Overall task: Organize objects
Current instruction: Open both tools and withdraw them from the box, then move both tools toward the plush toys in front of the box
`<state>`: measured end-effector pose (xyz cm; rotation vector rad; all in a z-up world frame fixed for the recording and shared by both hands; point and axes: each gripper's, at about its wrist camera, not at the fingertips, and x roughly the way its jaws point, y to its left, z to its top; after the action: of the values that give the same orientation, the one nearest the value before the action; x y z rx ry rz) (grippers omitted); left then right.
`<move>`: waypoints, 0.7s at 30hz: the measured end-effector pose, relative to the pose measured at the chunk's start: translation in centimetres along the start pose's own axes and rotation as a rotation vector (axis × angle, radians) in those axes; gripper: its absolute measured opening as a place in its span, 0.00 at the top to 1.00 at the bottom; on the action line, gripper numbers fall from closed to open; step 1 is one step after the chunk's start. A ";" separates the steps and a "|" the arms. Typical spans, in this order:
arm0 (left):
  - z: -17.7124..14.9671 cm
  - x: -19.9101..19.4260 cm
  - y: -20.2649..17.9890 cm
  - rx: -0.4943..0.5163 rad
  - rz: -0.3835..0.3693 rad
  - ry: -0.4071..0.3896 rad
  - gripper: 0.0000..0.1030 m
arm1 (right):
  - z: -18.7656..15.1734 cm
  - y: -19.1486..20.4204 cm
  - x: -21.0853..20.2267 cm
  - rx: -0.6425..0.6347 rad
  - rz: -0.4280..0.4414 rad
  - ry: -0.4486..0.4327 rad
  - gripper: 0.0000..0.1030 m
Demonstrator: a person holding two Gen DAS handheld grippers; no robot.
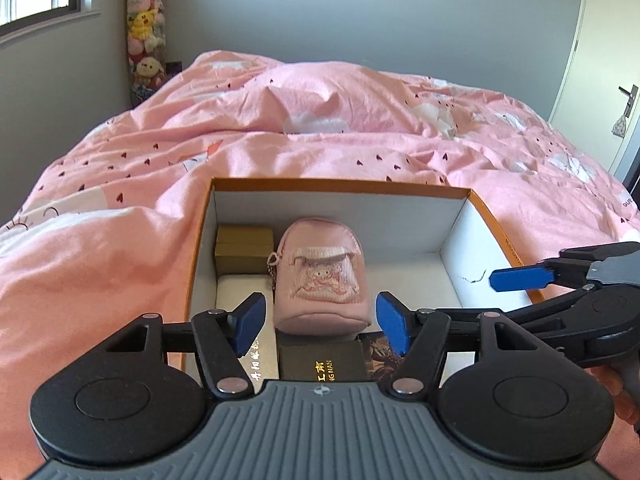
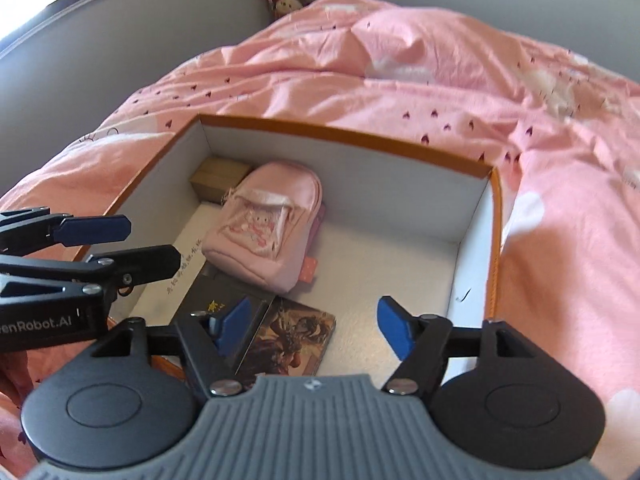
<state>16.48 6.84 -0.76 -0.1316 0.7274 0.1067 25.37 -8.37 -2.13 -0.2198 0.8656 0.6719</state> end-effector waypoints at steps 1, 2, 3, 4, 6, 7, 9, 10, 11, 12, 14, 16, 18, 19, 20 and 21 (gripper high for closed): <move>0.0 -0.5 -0.1 0.000 0.011 -0.023 0.23 | 0.0 0.5 -0.6 -0.018 -0.010 -0.041 0.21; -0.1 -1.1 -0.1 -0.001 0.022 -0.044 0.22 | -0.3 0.5 -1.3 -0.032 -0.013 -0.075 0.19; -0.2 -1.6 -0.1 -0.001 0.029 -0.061 0.22 | -0.5 0.6 -1.9 -0.042 -0.021 -0.100 0.12; -0.3 -2.0 -0.2 -0.001 0.033 -0.075 0.21 | -0.9 0.6 -2.6 -0.052 -0.034 -0.129 0.08; -0.8 -2.9 -0.2 0.000 0.037 -0.093 0.20 | -1.6 0.7 -4.1 -0.058 -0.060 -0.175 0.08; -1.0 -3.1 -0.2 -0.004 0.036 -0.090 0.19 | -2.0 0.8 -4.6 -0.053 -0.076 -0.187 0.07; -1.5 -3.7 0.1 -0.018 0.019 -0.070 0.17 | -2.7 1.0 -5.8 -0.038 -0.099 -0.220 0.04; -1.8 -3.9 0.2 -0.030 0.006 -0.060 0.17 | -3.0 1.1 -6.3 -0.027 -0.111 -0.233 0.04; -2.0 -4.1 0.4 -0.041 -0.001 -0.049 0.17 | -3.3 1.2 -6.8 -0.017 -0.126 -0.235 0.04; -2.3 -4.3 0.5 -0.050 -0.004 -0.039 0.17 | -3.6 1.3 -7.3 -0.008 -0.136 -0.238 0.04; -3.1 -4.8 0.7 -0.067 -0.022 -0.025 0.17 | -4.3 1.6 -8.4 0.005 -0.144 -0.237 0.04; -3.8 -5.3 0.8 -0.085 -0.039 -0.008 0.17 | -4.9 1.9 -9.2 0.008 -0.143 -0.228 0.04; -4.5 -5.5 0.8 -0.096 -0.055 0.016 0.17 | -5.6 2.4 -9.7 0.003 -0.153 -0.214 0.04; -4.9 -5.6 0.8 -0.094 -0.062 0.032 0.17 | -6.0 2.7 -10.0 0.003 -0.156 -0.204 0.04; -5.3 -5.6 0.7 -0.089 -0.067 0.049 0.17 | -6.5 2.8 -10.1 0.000 -0.152 -0.194 0.04; -5.6 -5.7 0.6 -0.083 -0.070 0.068 0.17 | -7.0 3.0 -10.2 -0.007 -0.145 -0.183 0.04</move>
<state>8.48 6.24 -1.19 -0.2409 0.7854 0.0658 14.37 -13.80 1.42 -0.2210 0.6654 0.5505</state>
